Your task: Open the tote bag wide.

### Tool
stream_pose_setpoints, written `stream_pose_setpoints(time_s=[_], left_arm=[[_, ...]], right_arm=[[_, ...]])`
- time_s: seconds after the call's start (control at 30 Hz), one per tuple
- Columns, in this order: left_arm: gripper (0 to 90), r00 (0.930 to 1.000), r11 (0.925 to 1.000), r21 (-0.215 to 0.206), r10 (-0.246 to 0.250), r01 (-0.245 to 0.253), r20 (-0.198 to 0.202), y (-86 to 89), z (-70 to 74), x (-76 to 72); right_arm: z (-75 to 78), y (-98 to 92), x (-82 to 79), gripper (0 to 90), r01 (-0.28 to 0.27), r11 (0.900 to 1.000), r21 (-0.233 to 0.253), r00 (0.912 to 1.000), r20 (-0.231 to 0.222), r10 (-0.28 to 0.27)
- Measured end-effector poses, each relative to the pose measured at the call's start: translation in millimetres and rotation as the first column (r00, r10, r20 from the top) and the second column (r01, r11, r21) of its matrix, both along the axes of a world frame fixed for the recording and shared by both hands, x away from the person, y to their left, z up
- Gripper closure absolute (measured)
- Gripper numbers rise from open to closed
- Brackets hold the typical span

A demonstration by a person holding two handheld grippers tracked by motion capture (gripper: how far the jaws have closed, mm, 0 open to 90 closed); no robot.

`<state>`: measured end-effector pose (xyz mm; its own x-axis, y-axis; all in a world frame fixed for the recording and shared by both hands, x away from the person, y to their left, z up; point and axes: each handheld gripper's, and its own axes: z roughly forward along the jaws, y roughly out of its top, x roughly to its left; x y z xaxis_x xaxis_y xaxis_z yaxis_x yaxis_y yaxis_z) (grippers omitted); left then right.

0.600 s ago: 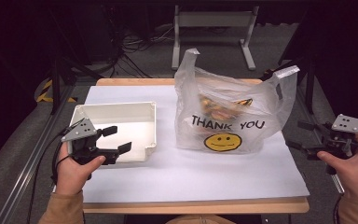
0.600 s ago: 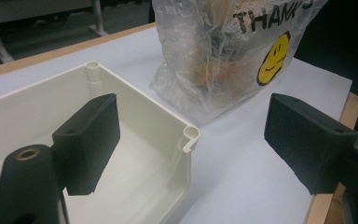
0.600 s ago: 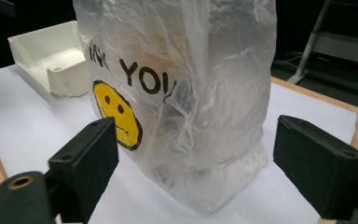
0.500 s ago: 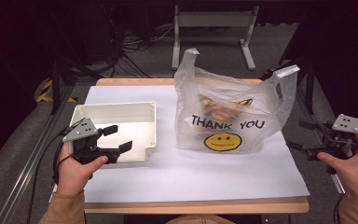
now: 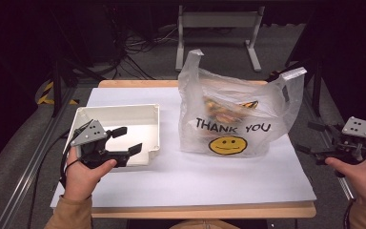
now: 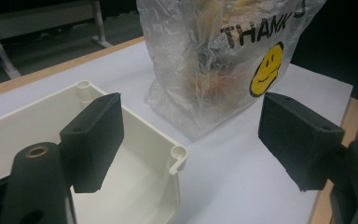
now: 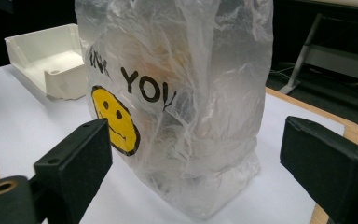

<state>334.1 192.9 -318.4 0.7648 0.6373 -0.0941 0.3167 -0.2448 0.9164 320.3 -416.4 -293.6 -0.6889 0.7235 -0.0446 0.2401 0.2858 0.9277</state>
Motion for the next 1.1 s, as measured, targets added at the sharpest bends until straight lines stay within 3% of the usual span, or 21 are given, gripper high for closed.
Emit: stream_pose_setpoints(time_s=[0.27, 0.6, 0.87, 1.1], left_arm=[[21.2, 1.0000, 0.9998, 0.020, -0.002, 0.002, 0.008, -15.7, 5.3, 4.8], [18.2, 0.9984, 0.9983, 0.027, -0.053, 0.053, 0.018, -48.2, 14.7, 21.6], [17.6, 0.9960, 0.9960, 0.026, -0.086, 0.086, 0.024, -71.8, 18.7, 32.8], [17.5, 0.9949, 0.9954, 0.015, -0.095, 0.095, 0.032, -82.3, 19.5, 43.0]], right_arm=[[6.1, 4.4, 1.1, 11.3, 0.003, 1.000, 0.001, 1.0000, 0.008, -0.003], [18.9, 16.3, 10.8, 13.5, -0.030, 0.999, -0.033, 0.9989, 0.035, 0.031], [23.1, 17.5, 17.7, 12.5, -0.043, 0.999, -0.005, 0.9980, 0.046, 0.043], [22.2, 17.5, 23.2, 12.5, -0.042, 0.999, 0.016, 0.9978, 0.052, 0.041]])
